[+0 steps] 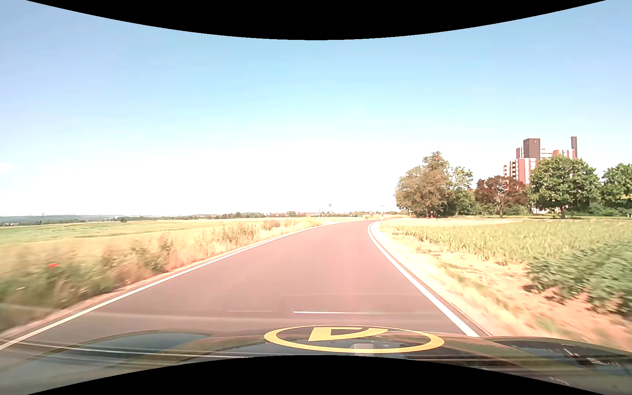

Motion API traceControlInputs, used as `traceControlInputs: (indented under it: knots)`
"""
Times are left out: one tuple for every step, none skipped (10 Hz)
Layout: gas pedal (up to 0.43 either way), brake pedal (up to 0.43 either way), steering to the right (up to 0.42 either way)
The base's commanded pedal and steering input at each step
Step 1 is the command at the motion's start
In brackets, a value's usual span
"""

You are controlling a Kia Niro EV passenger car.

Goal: Follow the waypoints while adhering to traffic rules and regulations

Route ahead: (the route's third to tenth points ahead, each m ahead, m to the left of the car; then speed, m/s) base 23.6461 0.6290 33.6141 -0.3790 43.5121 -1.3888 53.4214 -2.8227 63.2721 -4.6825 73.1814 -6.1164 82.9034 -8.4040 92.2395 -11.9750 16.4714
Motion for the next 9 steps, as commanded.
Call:
traceControlInputs:
  knots:
    - [0.11, 0.0, 0.01]
    - [0.13, 0.0, 0.01]
    - [0.138, 0.0, 0.01]
    - [0.15, 0.0, 0.01]
    - [0.15, 0.0, 0.01]
    - [0.15, 0.0, 0.011]
    - [0.15, 0.0, 0.012]
    - [0.15, 0.0, 0.014]
    - [0.15, 0.0, 0.014]
